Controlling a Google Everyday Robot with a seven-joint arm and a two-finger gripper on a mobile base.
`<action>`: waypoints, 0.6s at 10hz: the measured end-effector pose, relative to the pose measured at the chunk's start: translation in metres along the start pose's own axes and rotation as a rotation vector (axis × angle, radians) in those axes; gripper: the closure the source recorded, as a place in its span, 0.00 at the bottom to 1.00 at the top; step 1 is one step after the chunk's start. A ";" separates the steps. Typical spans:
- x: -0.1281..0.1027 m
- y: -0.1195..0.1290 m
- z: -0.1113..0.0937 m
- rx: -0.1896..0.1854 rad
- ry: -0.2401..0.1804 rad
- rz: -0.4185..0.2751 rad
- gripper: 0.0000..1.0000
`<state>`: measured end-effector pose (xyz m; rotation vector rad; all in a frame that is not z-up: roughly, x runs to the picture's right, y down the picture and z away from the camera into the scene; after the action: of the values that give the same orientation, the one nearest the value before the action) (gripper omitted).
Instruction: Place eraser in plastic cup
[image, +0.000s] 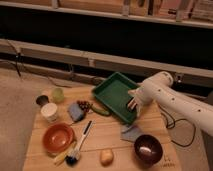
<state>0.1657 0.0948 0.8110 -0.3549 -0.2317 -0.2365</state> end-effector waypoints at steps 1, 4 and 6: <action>-0.004 0.000 -0.001 0.002 0.005 -0.015 0.26; -0.042 -0.017 0.002 0.006 0.000 -0.103 0.12; -0.054 -0.019 0.004 0.010 0.002 -0.111 0.00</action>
<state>0.1083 0.0891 0.8066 -0.3323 -0.2508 -0.3453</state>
